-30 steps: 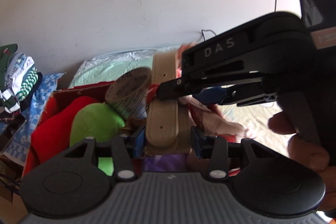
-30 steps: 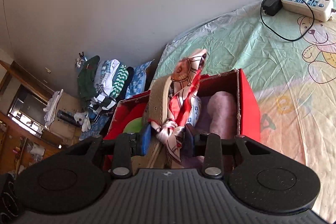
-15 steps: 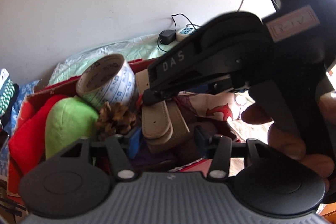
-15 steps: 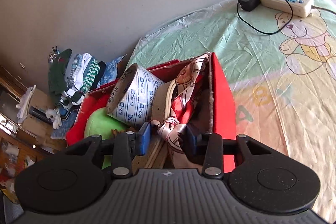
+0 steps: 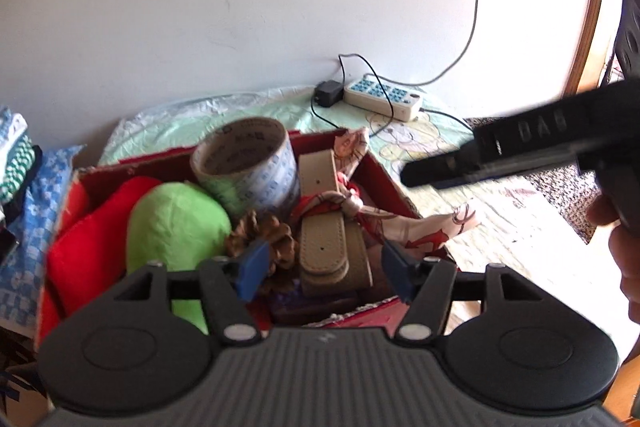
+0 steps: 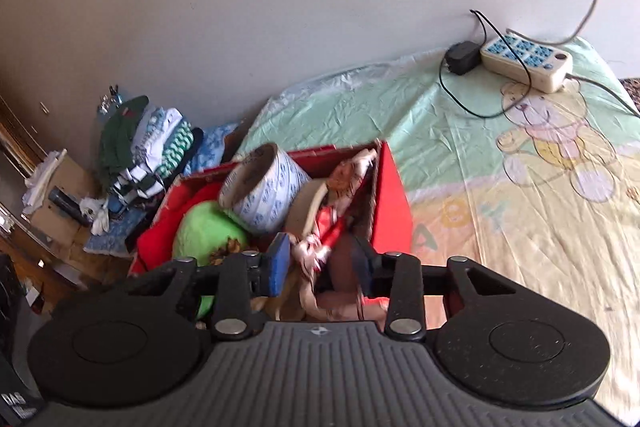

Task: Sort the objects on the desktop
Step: 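Open the right gripper to release the pouch and withdraw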

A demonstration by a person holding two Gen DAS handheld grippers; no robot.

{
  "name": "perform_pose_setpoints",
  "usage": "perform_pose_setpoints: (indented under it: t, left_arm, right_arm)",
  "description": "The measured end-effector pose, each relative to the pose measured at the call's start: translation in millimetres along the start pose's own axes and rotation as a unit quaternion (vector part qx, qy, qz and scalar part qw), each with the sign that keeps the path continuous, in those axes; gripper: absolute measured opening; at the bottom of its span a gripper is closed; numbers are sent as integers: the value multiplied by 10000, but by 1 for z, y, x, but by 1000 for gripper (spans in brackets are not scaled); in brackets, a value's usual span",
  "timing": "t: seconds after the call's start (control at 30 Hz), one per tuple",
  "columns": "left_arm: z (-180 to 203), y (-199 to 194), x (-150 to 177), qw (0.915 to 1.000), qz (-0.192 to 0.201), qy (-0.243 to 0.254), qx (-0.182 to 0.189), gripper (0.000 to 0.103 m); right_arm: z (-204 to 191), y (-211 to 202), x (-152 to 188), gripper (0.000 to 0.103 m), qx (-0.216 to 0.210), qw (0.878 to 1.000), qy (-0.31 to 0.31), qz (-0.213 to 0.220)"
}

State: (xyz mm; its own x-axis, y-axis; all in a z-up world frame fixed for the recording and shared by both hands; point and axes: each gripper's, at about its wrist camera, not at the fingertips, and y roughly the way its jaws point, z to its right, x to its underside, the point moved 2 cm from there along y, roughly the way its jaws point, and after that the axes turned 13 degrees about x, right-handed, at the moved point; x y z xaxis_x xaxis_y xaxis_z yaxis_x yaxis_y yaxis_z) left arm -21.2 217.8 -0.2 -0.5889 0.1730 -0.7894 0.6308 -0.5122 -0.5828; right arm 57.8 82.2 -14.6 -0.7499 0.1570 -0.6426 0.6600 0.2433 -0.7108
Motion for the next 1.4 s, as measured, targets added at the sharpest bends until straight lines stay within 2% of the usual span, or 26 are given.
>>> perform_pose_setpoints:
  t: [0.07, 0.1, 0.2, 0.3, 0.47, 0.67, 0.83, 0.9, 0.97, 1.07, 1.13, 1.4]
  left_arm:
    - [-24, 6, -5, 9999, 94, 16, 30, 67]
    - [-28, 5, -9, 9999, 144, 4, 37, 70]
    - [-36, -1, -11, 9997, 247, 0, -41, 71]
    - [-40, -6, -8, 9996, 239, -50, -114, 71]
    - [-46, -17, -1, 9994, 241, -158, -191, 72]
    - [-49, -23, 3, 9993, 250, -175, -215, 78]
    - [-52, -25, 5, 9992, 246, -163, -265, 81]
    - [-54, -25, 4, 9990, 249, -210, -291, 84]
    - [-57, -24, 3, 9988, 229, -303, -324, 86]
    - [-66, -20, -2, 9974, 139, -534, -462, 89]
    - [-71, -17, -6, 9960, 65, -698, -561, 92]
    - [-74, -4, -21, 9857, -218, -1100, -1254, 98]
  right_arm:
    - [3, -1, 4, 26, -50, 9999, 145, -29]
    - [4, -2, 4, 26, -32, 9998, 215, -12]
    - [7, -9, 5, 26, -13, 9995, 320, 80]
    - [2, -14, 7, 26, -25, 9999, 145, -14]
    - [-4, 1, 9, 26, 144, 9997, 119, -183]
    - [-11, 18, 12, 26, 347, 9986, 87, -385]
    - [-29, 47, 3, 26, 195, 9992, 87, -348]
    - [-36, 56, 2, 34, 377, 9988, -21, -324]
    - [-37, 59, 2, 36, 429, 9985, -17, -343]
    - [-35, 55, 3, 39, 445, 9984, -8, -360]
    - [-32, 51, 5, 37, 462, 9983, -2, -358]
    - [-27, 39, 6, 42, 542, 9979, -142, -318]
